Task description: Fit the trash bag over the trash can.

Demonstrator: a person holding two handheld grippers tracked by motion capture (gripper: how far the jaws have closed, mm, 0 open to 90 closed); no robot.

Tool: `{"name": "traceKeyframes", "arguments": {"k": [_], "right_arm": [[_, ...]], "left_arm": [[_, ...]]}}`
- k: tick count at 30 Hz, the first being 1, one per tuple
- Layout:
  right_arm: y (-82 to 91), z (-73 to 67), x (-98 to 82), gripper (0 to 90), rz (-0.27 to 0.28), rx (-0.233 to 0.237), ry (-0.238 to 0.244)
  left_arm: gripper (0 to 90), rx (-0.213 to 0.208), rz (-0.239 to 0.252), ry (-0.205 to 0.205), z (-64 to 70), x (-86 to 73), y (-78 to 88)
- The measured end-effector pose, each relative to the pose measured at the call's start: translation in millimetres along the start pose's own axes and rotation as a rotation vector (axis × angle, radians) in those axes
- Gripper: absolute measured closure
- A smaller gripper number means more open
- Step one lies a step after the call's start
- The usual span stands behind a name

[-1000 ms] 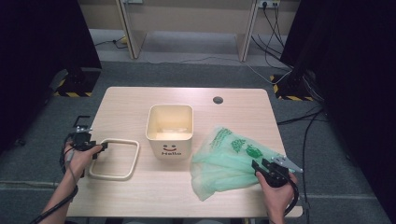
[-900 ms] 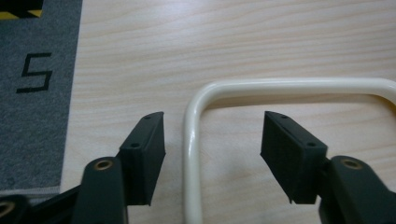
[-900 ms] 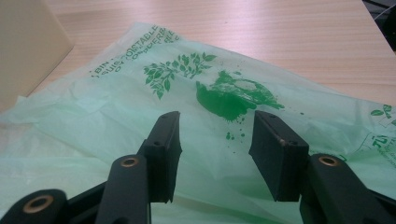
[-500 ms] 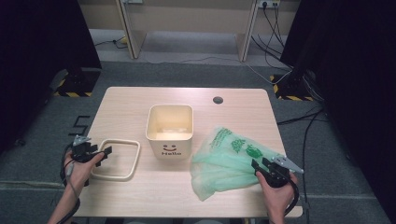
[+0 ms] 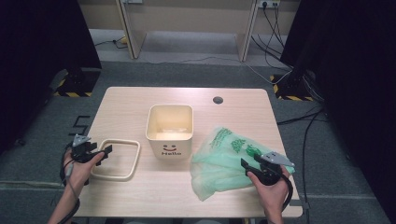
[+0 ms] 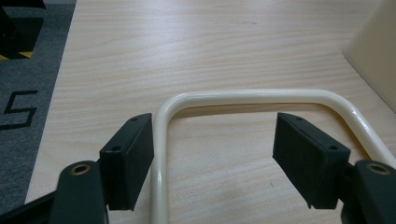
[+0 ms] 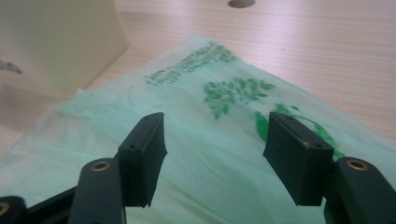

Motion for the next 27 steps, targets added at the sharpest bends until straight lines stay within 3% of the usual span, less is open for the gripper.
{"name": "traceKeyframes", "arguments": {"k": [3, 10, 13, 16, 24, 27], "right_arm": [[-10.0, -15.6, 0.0, 33.3, -0.038, 0.062, 0.039], [-26.3, -33.7, -11.3, 30.9, -0.133, 0.13, 0.092], [-30.6, -34.0, -14.6, 30.9, -0.16, 0.129, 0.119], [-39.5, -28.2, -16.0, 30.1, -0.198, 0.113, 0.179], [-52.9, -22.7, -31.3, 30.3, -0.304, 0.132, 0.211], [-55.6, -22.6, -36.6, 30.7, -0.321, 0.144, 0.203]], "left_arm": [[28.6, -0.002, 0.001, 0.001, -0.2, -0.5, 0.8], [28.8, -0.008, -0.005, -0.006, 1.3, -2.7, 2.2], [28.9, -0.012, -0.001, -0.005, 2.6, -2.0, 2.7], [29.0, -0.015, -0.003, -0.008, 3.3, -2.4, 2.1], [29.3, -0.013, -0.006, -0.003, 2.1, -3.9, 1.3], [29.4, -0.016, -0.006, -0.004, 3.4, -4.1, 1.3]]}}
Point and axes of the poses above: each handheld gripper's, and its own axes: y roughly backward along the jaws, x roughly out of its top, z roughly to its right, the point moved 9 cm from there along -y, roughly forward along the jaws, and after that the axes turned 14 degrees about z, right-handed, at the moved point
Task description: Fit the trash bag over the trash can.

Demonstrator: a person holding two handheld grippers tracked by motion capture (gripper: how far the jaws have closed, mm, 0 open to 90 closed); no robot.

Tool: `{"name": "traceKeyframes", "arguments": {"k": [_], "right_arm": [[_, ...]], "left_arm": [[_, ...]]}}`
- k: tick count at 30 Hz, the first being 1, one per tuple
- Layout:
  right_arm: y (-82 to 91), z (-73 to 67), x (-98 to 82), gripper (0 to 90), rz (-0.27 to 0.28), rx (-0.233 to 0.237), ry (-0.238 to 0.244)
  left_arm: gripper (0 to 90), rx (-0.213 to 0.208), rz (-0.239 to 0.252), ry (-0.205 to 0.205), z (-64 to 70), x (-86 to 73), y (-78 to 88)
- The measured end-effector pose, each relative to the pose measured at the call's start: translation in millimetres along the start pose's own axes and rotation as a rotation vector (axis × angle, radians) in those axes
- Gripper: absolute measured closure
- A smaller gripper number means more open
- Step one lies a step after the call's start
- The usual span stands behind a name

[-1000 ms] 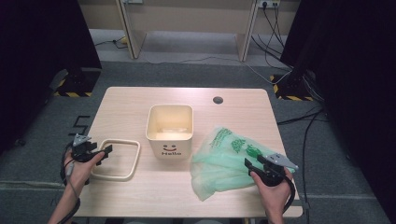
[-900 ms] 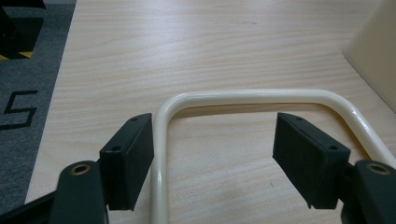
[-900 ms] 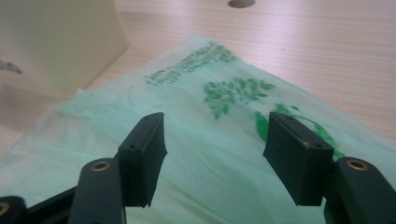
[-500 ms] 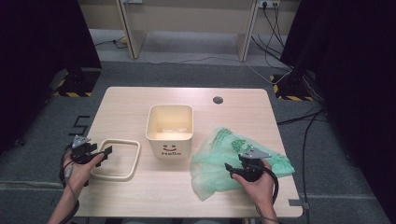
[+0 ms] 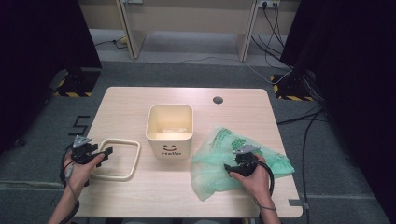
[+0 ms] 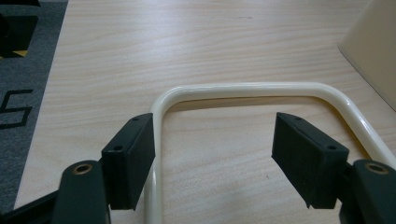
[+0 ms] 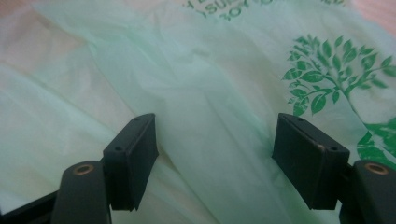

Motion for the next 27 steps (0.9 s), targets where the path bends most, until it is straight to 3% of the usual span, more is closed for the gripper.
{"name": "traceKeyframes", "arguments": {"k": [8, 11, 12, 13, 17, 21, 22, 23, 27], "right_arm": [[0.2, 2.1, 1.1, 33.5, -0.024, 0.016, -0.001], [2.8, 6.9, 3.0, 53.7, -0.058, 0.003, -0.012], [2.8, 6.9, 3.0, 53.7, -0.058, 0.003, -0.012], [4.6, 10.2, 3.7, 68.8, -0.07, -0.006, -0.025], [4.4, 6.6, 4.6, 89.8, -0.085, 0.019, -0.054], [4.2, 6.0, 4.8, 90.0, -0.092, 0.012, -0.113], [3.8, 7.1, 4.5, 90.0, -0.075, 0.013, -0.158], [3.8, 7.1, 4.5, 90.0, -0.075, 0.013, -0.158], [7.2, 6.2, 10.3, 90.0, 0.018, 0.005, -0.209]], "left_arm": [[29.5, -0.006, -0.006, 0.003, 1.4, -1.1, -0.2], [29.8, -0.008, -0.003, 0.002, 2.1, -1.0, -0.1], [29.8, -0.008, -0.003, 0.002, 2.3, -1.0, 0.0], [30.0, -0.009, -0.004, 0.001, 2.5, -1.4, 0.0], [30.4, -0.01, -0.007, 0.001, 2.8, -2.0, -0.3], [30.6, -0.014, -0.009, -0.001, 4.3, -2.3, -0.3], [30.7, -0.016, -0.009, 0.0, 4.7, -2.3, -0.3], [30.7, -0.018, -0.009, 0.0, 5.0, -2.4, -0.3], [31.3, -0.013, -0.003, 0.002, 3.9, -1.7, -0.6]]}}
Point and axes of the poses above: each handheld gripper's, and its own axes: y roughly backward along the jaws, x roughly out of its top, z roughly to its right, the point moved 9 cm from there along -y, roughly forward along the jaws, and after that the axes turned 14 degrees about z, right-handed, at the moved point
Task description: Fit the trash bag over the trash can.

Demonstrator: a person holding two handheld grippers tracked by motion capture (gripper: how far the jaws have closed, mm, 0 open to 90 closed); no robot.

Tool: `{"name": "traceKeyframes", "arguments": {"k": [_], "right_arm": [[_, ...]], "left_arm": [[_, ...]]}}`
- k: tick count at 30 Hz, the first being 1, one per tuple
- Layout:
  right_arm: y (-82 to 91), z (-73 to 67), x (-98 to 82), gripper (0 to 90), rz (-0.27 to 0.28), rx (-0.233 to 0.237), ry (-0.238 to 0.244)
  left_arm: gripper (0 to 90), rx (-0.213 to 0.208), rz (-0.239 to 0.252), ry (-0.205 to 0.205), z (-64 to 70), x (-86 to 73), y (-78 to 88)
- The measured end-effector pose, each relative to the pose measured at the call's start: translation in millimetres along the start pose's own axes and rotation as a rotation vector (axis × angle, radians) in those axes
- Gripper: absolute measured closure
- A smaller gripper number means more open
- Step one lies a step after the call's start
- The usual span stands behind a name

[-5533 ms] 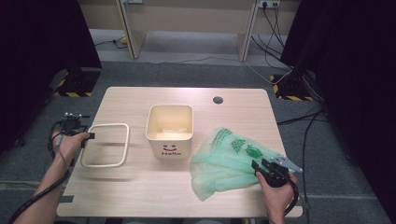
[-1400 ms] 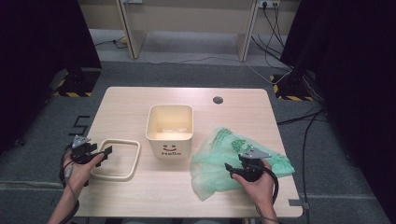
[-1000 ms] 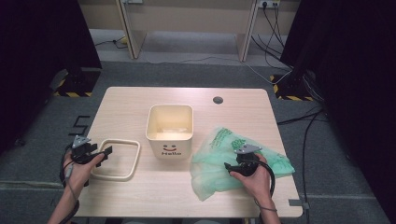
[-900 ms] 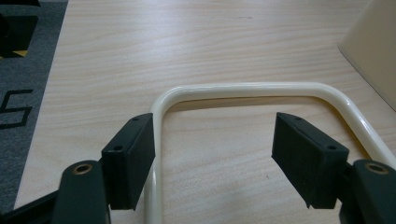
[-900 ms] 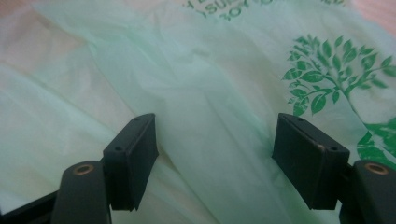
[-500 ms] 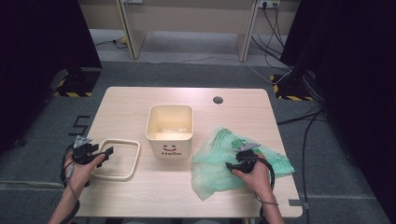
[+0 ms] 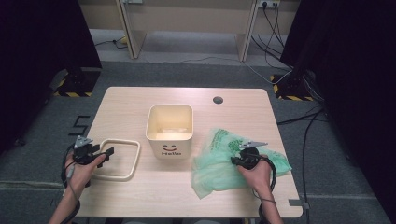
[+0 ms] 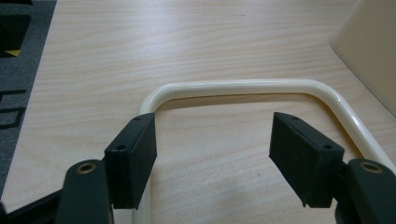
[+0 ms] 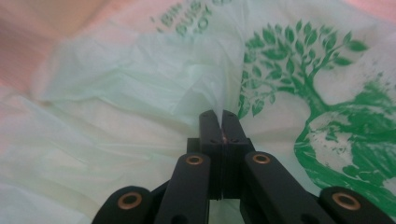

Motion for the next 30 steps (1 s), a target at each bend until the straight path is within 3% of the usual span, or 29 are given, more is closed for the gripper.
{"name": "traceKeyframes", "arguments": {"k": [1, 3, 4, 7, 8, 10, 11, 14, 15, 16, 24, 30], "right_arm": [[0.0, 0.0, 0.0, 90.0, 0.0, 0.0, 0.0], [4.5, -3.8, 10.9, 90.0, 0.066, 0.0, 0.003], [4.5, -3.8, 10.9, 90.0, 0.066, 0.0, 0.003], [13.5, -6.8, 30.9, 90.0, 0.164, -0.004, 0.0], [13.5, -6.8, 30.9, 90.0, 0.164, -0.004, 0.0], [18.9, -7.3, 42.0, 90.0, 0.222, -0.007, -0.015], [25.3, -6.6, 53.7, 90.0, 0.282, -0.017, -0.027], [32.8, -5.4, 67.6, 90.0, 0.348, -0.034, -0.028], [32.8, -5.4, 67.6, 90.0, 0.348, -0.034, -0.028], [38.4, -5.4, 78.9, 90.0, 0.396, -0.046, -0.031], [55.8, -5.8, 113.6, 90.0, 0.538, -0.092, -0.026], [66.0, -4.1, 134.6, 90.0, 0.611, -0.121, -0.038]], "left_arm": [[31.3, 0.0, 0.0, 0.0, 0.0, 0.0, 0.0], [31.3, 0.002, 0.002, 0.002, -0.2, 0.1, 0.1], [31.3, 0.002, 0.002, 0.002, -0.2, 0.1, 0.1], [31.3, 0.006, 0.007, 0.003, -1.0, 0.7, 1.3], [31.4, 0.006, 0.007, 0.003, -1.0, 0.7, 1.3], [31.4, 0.01, 0.013, 0.003, -1.8, 1.5, 1.5], [31.4, 0.012, 0.015, 0.004, -2.1, 1.9, 1.7], [31.5, 0.015, 0.023, 0.007, -2.9, 2.5, 1.6], [31.6, 0.015, 0.023, 0.007, -2.9, 2.5, 1.6], [31.6, 0.016, 0.023, 0.007, -3.2, 2.7, 1.7], [32.2, 0.013, 0.064, 0.007, -2.5, 10.0, 4.0], [32.1, 0.001, 0.083, 0.004, 0.6, 13.4, 4.0]]}}
Point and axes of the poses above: each handheld gripper's, and its own axes: y roughly backward along the jaws, x roughly out of its top, z roughly to its right, the point moved 9 cm from there along -y, roughly forward along the jaws, and after that the axes turned 14 degrees about z, right-handed, at the moved point
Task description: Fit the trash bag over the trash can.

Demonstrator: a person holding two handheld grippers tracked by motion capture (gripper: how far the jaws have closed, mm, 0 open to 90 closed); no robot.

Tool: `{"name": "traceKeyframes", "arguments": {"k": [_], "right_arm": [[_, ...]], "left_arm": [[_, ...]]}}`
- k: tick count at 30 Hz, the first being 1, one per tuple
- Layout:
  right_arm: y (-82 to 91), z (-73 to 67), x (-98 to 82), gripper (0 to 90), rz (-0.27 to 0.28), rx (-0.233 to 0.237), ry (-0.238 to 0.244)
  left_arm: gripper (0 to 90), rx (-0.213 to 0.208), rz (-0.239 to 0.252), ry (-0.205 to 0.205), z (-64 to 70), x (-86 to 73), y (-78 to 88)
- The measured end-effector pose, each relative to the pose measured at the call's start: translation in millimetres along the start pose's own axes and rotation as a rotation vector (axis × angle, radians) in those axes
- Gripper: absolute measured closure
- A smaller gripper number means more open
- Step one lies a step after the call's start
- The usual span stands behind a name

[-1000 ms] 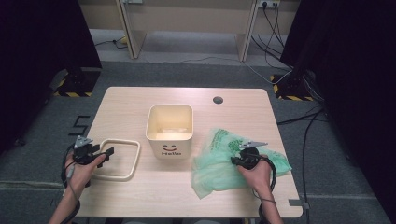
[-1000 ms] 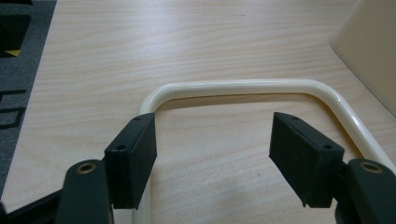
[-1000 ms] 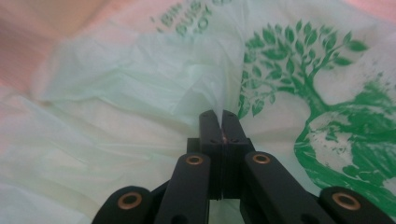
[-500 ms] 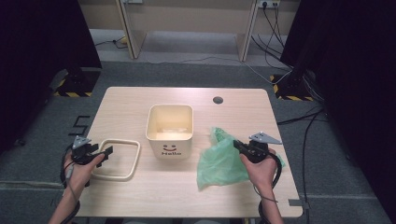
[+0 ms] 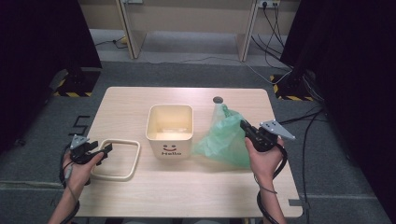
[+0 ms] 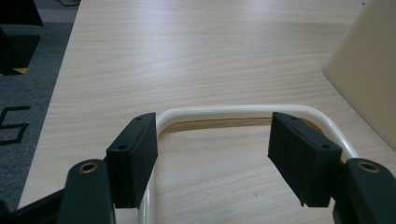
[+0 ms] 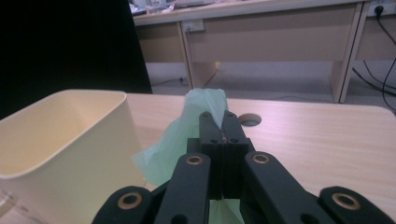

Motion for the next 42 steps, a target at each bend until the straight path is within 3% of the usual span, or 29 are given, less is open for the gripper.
{"name": "traceKeyframes", "arguments": {"k": [10, 18, 27, 42], "right_arm": [[-7.9, 0.0, 21.6, 90.0, 0.058, -0.033, 0.013], [-13.8, 1.4, 35.3, 90.0, 0.1, -0.063, 0.018], [-21.2, -3.2, 56.2, 90.0, 0.163, -0.077, 0.03], [-33.4, -10.3, 78.2, 90.0, 0.217, -0.089, 0.024]], "left_arm": [[32.0, -0.015, 0.034, 0.005, 4.4, 9.9, 2.0], [31.6, -0.058, 0.061, -0.008, 19.0, 21.0, 4.3], [30.8, -0.066, 0.062, -0.012, 21.3, 20.4, 3.5], [30.6, -0.067, 0.062, -0.017, 21.7, 19.0, 2.7]]}}
Point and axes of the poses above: each handheld gripper's, and its own axes: y roughly backward along the jaws, x roughly out of its top, z roughly to its right, the point moved 9 cm from there along -y, roughly forward along the jaws, and after that the axes turned 14 degrees about z, right-handed, at the moved point
